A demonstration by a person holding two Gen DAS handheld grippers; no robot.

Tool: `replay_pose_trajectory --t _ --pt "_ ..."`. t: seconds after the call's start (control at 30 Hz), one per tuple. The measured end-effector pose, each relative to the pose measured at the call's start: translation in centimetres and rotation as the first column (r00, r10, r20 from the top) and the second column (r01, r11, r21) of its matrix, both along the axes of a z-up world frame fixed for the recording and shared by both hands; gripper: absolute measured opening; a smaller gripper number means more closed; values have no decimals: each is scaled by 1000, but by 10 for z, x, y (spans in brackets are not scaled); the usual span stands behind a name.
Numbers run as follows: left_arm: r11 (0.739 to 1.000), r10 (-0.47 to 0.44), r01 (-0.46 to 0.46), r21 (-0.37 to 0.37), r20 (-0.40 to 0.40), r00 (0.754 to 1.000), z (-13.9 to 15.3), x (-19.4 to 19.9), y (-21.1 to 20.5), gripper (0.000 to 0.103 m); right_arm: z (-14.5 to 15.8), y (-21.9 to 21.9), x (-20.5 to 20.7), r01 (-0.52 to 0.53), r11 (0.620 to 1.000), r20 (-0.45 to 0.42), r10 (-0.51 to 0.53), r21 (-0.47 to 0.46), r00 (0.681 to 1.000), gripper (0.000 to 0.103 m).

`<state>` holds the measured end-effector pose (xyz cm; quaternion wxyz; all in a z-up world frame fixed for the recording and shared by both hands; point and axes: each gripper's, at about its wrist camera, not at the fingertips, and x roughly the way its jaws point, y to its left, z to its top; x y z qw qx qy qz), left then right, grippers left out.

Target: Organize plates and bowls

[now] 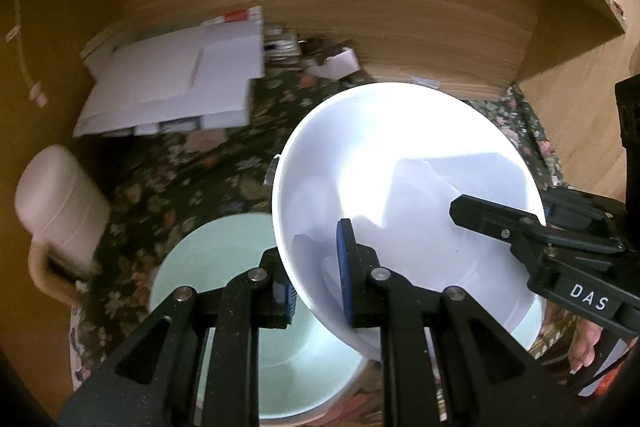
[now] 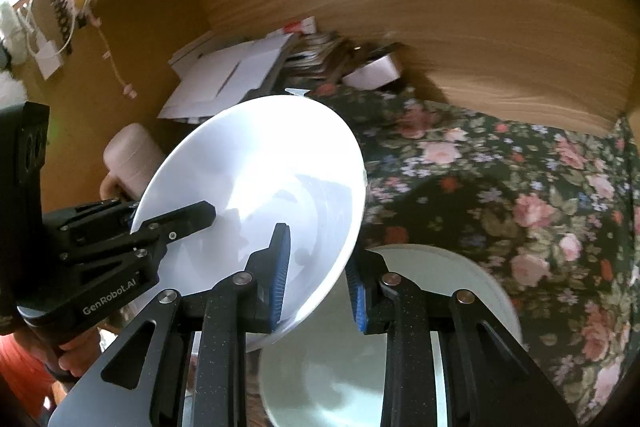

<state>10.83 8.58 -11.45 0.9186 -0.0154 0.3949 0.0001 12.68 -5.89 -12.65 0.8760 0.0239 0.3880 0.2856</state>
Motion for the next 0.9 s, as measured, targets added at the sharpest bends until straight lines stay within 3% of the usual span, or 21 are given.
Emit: replay_pose_trajectory --t 0.5,0.9 --pt "993 114 -115 -14 -36 993 -15 -29 55 17 -17 58 -2 -114 993 -54 114 9 992 24" --pt "991 136 -136 10 -56 989 -30 -37 63 17 -40 80 -4 -163 986 -100 159 -25 982 25"
